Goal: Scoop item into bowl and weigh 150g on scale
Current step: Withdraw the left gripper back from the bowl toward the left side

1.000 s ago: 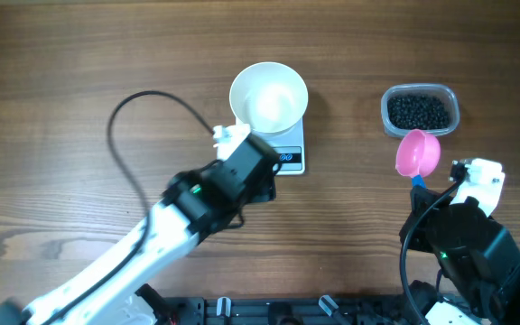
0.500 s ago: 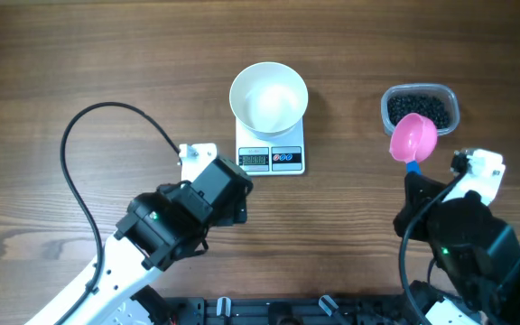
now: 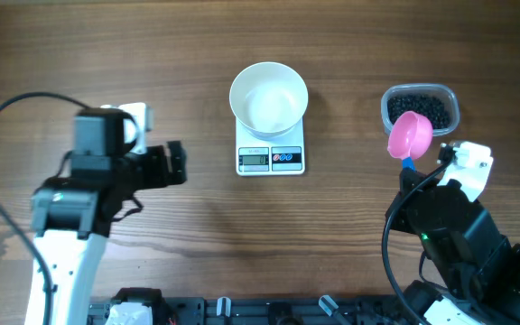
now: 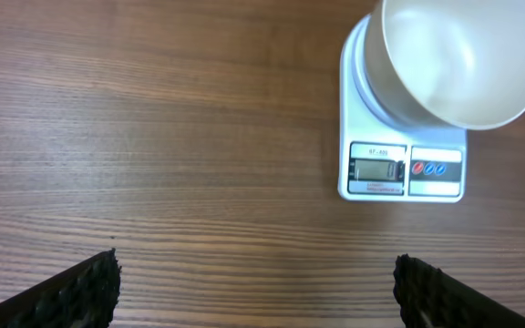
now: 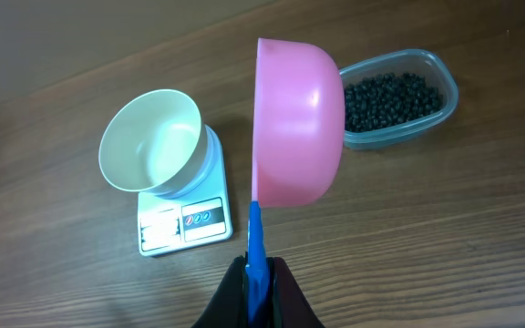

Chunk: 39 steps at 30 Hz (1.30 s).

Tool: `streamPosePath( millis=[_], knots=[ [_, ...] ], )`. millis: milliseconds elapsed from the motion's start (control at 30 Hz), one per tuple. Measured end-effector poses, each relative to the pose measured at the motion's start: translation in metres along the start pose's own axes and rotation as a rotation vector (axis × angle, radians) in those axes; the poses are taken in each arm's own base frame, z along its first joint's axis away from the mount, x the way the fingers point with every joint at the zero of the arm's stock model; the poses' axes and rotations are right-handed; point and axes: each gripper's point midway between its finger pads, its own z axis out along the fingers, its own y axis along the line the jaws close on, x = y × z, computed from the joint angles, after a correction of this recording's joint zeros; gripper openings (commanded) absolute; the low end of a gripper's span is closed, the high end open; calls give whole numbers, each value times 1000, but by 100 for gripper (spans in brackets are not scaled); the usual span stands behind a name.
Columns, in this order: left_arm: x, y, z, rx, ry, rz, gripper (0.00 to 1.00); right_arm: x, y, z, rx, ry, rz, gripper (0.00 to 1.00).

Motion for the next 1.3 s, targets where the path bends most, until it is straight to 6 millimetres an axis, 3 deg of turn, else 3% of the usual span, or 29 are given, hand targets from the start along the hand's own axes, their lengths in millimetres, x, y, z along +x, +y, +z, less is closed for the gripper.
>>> streamPosePath(
  millis=[133, 200, 367, 533, 1000, 1300],
  knots=[
    [-3, -11, -20, 128, -60, 61, 100, 0, 0, 0, 0, 0, 0, 4],
    [3, -25, -36, 203, -91, 133, 100, 0, 0, 0, 0, 0, 0, 4],
    [29, -34, -59, 246, -92, 235, 100, 0, 0, 0, 0, 0, 0, 4],
    [44, -32, -62, 238, -49, 255, 100, 0, 0, 0, 0, 0, 0, 4],
    [55, -61, -72, 422, -91, 566, 100, 4, -1, 0, 1, 17, -7, 4],
    [54, -65, -73, 440, -117, 639, 100, 12, 2, 0, -21, 64, -22, 4]
  ],
)
